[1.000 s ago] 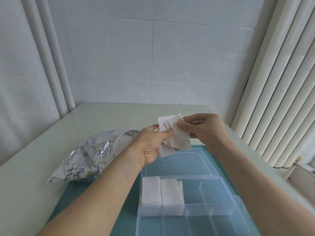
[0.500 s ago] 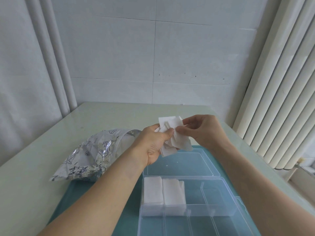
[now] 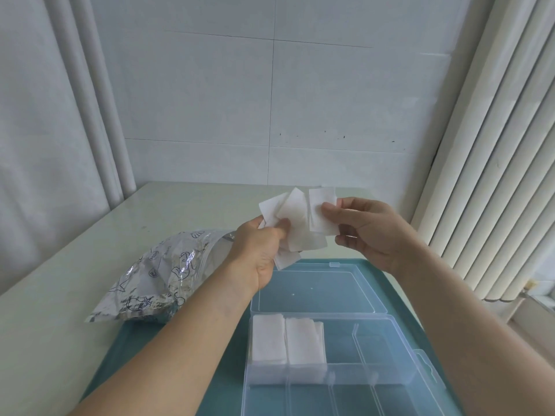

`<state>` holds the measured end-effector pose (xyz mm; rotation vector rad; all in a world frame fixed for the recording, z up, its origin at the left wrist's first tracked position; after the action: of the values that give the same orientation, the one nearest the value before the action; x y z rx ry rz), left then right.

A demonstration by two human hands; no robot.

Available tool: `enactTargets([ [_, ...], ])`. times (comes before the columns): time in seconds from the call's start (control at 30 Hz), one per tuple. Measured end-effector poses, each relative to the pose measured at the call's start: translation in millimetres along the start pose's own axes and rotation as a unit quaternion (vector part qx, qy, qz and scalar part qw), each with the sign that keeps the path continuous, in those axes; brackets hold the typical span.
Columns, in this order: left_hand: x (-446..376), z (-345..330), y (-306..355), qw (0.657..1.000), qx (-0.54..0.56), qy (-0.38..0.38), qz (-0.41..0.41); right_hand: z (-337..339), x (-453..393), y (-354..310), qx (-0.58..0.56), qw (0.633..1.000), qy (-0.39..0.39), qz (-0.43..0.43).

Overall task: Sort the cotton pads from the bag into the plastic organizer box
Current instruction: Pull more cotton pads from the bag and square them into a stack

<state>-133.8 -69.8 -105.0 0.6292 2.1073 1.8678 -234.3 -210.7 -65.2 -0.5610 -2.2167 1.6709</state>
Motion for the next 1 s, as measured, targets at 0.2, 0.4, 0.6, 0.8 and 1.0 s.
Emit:
enactTargets([
  [0.2,10.4,-8.0,-0.2,0.994,-0.081,-0.022,-0.072,-9.9,-2.5,14.6,-0.139,0.989,0.046,0.019],
  [0.4,13.1,-12.9,-1.1,0.969,-0.178,-0.032,-0.166,-12.1,3.4,15.6,-0.118,0.988,0.092,0.022],
  [0.6,8.3,-9.3,-4.8,0.989,-0.124,-0.018,-0.079,-2.9,3.7,1.7,-0.147,0.976,0.139,0.075],
  [0.8,4.1,0.8,-0.2,0.992,-0.112,-0.007,-0.059,9.0,14.5,-21.7,0.11,0.993,0.005,0.048],
  [1.0,9.0,-2.0,2.1,0.978,-0.17,-0.078,-0.094,4.2,16.9,-22.1,0.346,0.926,-0.114,0.097],
])
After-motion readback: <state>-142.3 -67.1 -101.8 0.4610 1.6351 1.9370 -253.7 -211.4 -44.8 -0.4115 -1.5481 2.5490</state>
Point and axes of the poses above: each hand's wrist, its own x-axis away from the middle knuckle, its own z-axis out of the back of the hand, y = z × x, the point moved 1 cm from there along -x, towards the middle knuckle, and after that the axes turned 12 degrees about -x, right-handed, at the moved point
